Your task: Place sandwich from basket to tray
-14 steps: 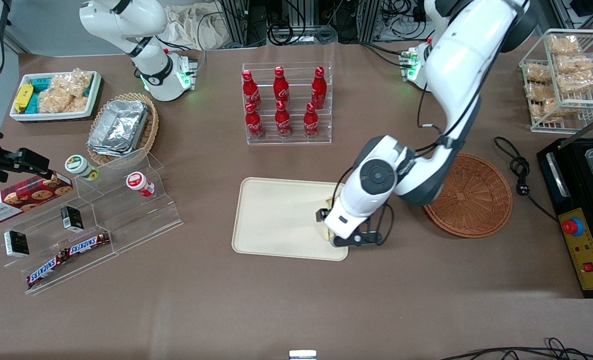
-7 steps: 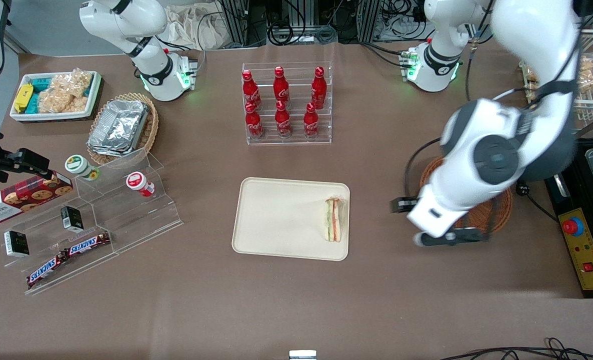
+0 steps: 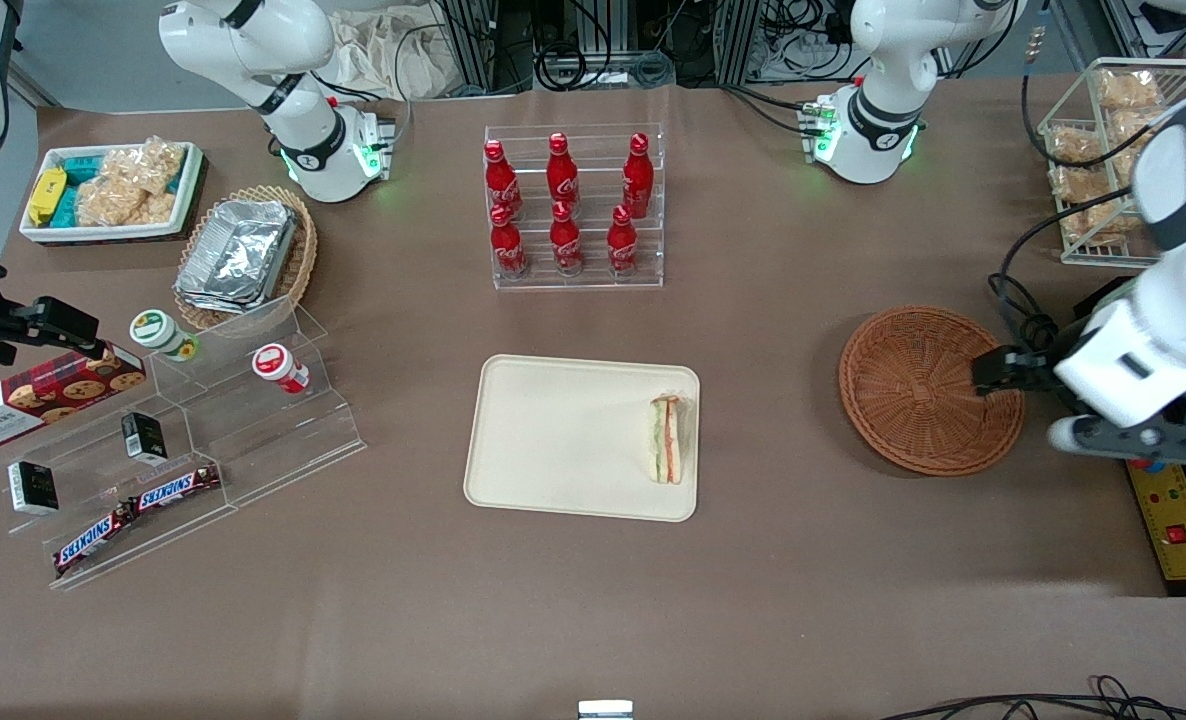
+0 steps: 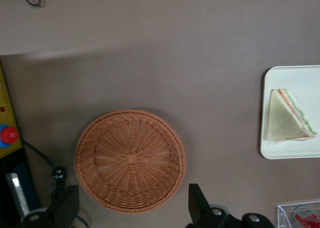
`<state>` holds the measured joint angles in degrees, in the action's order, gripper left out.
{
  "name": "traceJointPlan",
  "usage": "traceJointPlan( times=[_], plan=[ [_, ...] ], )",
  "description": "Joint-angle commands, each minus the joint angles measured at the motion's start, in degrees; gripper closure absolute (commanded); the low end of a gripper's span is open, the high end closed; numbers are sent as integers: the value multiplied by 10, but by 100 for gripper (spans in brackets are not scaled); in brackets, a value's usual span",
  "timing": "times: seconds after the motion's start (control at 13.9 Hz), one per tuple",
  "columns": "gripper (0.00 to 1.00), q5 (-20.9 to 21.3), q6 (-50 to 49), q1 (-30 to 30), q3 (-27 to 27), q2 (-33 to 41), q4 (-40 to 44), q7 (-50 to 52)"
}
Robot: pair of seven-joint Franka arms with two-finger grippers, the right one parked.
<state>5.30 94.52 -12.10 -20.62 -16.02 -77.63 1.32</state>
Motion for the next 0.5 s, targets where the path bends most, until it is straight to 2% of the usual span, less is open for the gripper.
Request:
traceJointPlan(
  times=[0.0, 0.43],
  plan=[
    [1, -3, -14, -20, 0, 22, -16, -10],
    [1, -6, -22, -37, 4, 19, -10, 7]
  ],
)
